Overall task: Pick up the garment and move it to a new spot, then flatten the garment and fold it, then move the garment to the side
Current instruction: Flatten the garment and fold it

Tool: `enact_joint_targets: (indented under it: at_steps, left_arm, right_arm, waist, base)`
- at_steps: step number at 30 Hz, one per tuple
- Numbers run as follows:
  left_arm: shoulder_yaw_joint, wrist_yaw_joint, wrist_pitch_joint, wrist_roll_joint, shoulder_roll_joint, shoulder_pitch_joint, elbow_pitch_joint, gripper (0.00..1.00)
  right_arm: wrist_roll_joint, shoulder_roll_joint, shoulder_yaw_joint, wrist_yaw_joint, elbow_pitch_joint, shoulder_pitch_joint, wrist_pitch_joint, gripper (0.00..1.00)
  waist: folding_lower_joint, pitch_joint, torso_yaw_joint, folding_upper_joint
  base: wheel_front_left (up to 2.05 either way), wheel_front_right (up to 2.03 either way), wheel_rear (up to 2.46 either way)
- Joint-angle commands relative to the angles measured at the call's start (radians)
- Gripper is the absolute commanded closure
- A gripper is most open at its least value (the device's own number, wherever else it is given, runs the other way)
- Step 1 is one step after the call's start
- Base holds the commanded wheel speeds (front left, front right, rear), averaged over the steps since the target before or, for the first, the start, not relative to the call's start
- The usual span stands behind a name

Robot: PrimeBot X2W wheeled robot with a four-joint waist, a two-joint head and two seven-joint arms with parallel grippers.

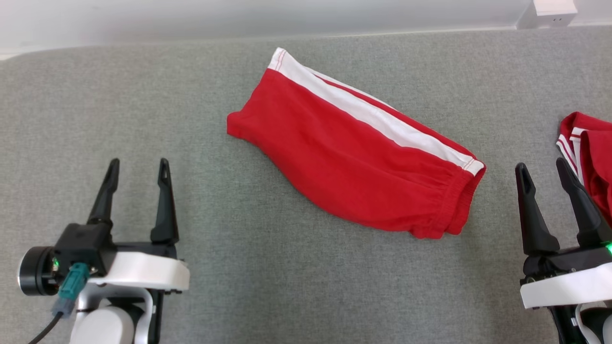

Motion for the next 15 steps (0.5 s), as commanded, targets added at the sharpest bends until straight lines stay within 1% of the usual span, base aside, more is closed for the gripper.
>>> enact_joint_targets:
  at_steps: [1, 7, 15]
  left_arm:
    - [0.0, 0.004, 0.002, 0.01, 0.009, 0.011, -0.005, 0.0]
    - [-0.006, 0.001, 0.026, 0.005, 0.017, 0.023, -0.028, 0.0]
    - [-0.006, 0.005, 0.026, -0.005, 0.019, 0.018, -0.047, 0.0]
  right_arm:
    - [-0.008, -0.001, -0.005, -0.003, -0.007, 0.01, 0.005, 0.0]
    - [-0.016, 0.016, -0.019, -0.003, -0.027, 0.025, 0.024, 0.0]
    - [-0.019, 0.021, -0.024, -0.003, -0.041, 0.023, 0.033, 0.0]
  waist:
    - [0.0001, -0.002, 0.0, 0.0]
    - [0.0001, -0.007, -0.002, 0.0]
    - [0.0001, 0.003, 0.002, 0.0]
  base:
    - [0.0, 0.0, 0.0]
    - [0.0, 0.0, 0.0]
    - [0.0, 0.0, 0.0]
